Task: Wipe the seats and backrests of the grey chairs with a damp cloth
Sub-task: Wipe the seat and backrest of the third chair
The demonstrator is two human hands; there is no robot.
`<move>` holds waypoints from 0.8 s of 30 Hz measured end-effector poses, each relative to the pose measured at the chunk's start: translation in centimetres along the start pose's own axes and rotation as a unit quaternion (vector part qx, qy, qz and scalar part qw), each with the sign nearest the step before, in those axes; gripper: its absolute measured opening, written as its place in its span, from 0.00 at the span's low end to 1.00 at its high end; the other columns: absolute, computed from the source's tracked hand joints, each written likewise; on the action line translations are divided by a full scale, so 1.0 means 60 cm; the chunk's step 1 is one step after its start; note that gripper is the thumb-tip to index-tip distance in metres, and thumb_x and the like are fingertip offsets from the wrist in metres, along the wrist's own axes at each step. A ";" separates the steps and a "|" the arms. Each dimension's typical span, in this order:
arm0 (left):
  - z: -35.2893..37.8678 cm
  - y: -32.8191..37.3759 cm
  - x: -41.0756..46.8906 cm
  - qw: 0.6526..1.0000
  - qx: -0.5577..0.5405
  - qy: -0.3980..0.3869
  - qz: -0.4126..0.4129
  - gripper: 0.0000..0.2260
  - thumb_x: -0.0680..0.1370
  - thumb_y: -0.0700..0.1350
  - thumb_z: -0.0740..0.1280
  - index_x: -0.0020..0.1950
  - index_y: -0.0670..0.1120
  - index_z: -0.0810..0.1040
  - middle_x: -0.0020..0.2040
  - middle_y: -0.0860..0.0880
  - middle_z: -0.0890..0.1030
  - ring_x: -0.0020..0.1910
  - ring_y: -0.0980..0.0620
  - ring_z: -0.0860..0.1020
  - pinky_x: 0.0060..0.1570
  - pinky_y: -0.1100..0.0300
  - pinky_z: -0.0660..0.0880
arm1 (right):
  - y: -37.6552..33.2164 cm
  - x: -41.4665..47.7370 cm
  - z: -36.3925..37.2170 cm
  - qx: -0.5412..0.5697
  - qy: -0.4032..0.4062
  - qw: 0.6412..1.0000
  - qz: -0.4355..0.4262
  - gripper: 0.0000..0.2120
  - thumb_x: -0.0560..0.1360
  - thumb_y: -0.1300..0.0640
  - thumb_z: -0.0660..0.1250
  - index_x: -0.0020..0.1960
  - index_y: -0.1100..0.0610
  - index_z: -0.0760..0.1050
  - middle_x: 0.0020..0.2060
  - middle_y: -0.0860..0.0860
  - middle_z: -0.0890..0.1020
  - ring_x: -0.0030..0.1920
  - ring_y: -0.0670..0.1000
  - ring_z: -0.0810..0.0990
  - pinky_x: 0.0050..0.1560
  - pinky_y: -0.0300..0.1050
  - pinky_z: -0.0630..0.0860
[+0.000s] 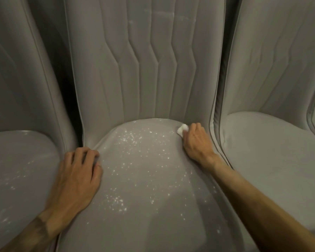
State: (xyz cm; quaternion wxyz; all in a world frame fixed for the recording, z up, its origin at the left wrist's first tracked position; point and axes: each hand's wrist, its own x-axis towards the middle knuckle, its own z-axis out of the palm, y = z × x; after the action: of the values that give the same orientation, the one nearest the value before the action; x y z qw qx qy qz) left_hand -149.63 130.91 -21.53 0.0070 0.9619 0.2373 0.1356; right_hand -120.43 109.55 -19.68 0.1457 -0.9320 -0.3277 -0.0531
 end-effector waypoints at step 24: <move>0.010 0.004 0.001 1.000 -0.001 -0.017 -0.013 0.18 0.83 0.49 0.52 0.63 0.42 0.76 0.62 0.43 0.76 0.59 0.40 0.72 0.59 0.45 0.69 | -0.043 0.008 0.027 0.057 -0.072 0.985 -0.145 0.11 0.85 0.50 0.52 0.53 0.57 0.66 0.47 0.53 0.70 0.45 0.57 0.73 0.47 0.51 0.68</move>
State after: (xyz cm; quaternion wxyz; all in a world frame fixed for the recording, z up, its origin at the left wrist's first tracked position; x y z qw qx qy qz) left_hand -149.29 130.74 -22.09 0.0138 0.9610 0.2490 0.1192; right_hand -121.66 112.24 -20.54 0.1655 -0.8661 -0.4715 0.0121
